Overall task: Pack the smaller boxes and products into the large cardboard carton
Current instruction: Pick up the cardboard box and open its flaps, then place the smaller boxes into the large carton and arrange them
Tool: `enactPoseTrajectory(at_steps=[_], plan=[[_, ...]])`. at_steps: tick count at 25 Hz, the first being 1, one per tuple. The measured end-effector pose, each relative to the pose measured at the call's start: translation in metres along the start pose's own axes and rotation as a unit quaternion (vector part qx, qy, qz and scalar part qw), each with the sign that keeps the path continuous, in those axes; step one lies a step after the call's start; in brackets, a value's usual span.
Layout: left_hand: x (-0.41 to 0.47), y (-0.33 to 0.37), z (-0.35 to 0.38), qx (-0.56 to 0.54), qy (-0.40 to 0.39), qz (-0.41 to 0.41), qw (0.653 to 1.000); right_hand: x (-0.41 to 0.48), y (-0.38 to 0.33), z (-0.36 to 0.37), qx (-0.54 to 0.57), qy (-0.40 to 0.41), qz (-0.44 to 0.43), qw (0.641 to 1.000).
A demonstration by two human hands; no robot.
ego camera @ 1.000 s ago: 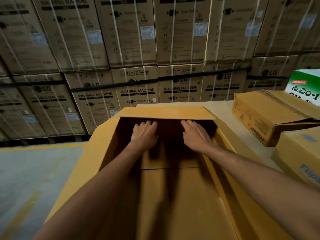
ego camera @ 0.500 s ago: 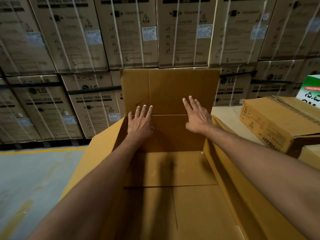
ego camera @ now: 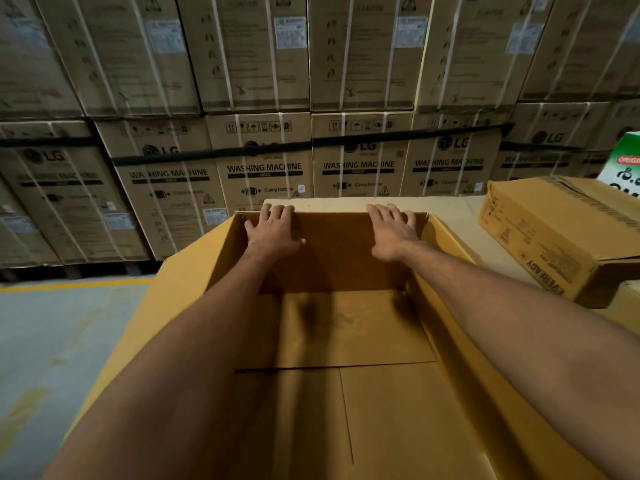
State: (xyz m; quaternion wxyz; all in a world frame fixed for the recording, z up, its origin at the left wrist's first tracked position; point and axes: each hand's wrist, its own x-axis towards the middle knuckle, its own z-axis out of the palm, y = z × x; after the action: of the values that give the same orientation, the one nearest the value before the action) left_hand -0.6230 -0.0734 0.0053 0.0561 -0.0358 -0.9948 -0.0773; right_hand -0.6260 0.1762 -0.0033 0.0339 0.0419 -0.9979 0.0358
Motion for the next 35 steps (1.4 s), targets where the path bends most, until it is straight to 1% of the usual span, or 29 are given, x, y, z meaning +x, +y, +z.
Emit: enactPoseTrajectory(at_steps=[2, 6, 10, 12, 14, 18, 22, 25, 27, 31, 35], plan=[[-0.005, 0.0, 0.0, -0.006, 0.008, 0.005, 1.0, -0.005, 0.0, -0.002, 0.029, -0.019, -0.008, 0.999], [-0.035, 0.026, -0.016, -0.044, 0.076, 0.03, 0.996, -0.04, 0.013, -0.018, 0.051, -0.035, -0.017, 0.998], [-0.079, 0.068, -0.042, -0.074, 0.082, 0.063, 0.992, -0.095, 0.039, -0.064, 0.102, -0.037, -0.042, 0.993], [-0.102, 0.089, -0.059, -0.127, 0.092, 0.053, 0.986, -0.128, 0.051, -0.087, 0.155, -0.025, -0.05, 0.986], [-0.133, 0.114, -0.071, -0.159, 0.102, 0.04, 0.981, -0.164, 0.065, -0.105, 0.187, -0.011, -0.064, 0.98], [-0.213, 0.17, -0.09, -0.15, 0.096, 0.049, 0.983, -0.245, 0.101, -0.13, 0.208, 0.007, -0.104, 0.972], [-0.305, 0.241, -0.09, -0.183, 0.131, 0.038, 0.974, -0.33, 0.142, -0.135, 0.22, 0.037, -0.134, 0.965], [-0.368, 0.304, -0.077, -0.22, 0.147, 0.006, 0.965, -0.388, 0.181, -0.129, 0.214, 0.064, -0.125, 0.967], [-0.398, 0.341, -0.065, -0.237, 0.159, 0.002, 0.958, -0.418, 0.206, -0.125, 0.217, 0.068, -0.111, 0.967], [-0.434, 0.401, -0.043, -0.273, 0.19, 0.048, 0.942, -0.462, 0.248, -0.121, 0.226, 0.08, -0.075, 0.968], [-0.437, 0.447, -0.024, -0.335, 0.156, 0.086, 0.925, -0.486, 0.288, -0.117, 0.229, 0.099, -0.02, 0.968]])
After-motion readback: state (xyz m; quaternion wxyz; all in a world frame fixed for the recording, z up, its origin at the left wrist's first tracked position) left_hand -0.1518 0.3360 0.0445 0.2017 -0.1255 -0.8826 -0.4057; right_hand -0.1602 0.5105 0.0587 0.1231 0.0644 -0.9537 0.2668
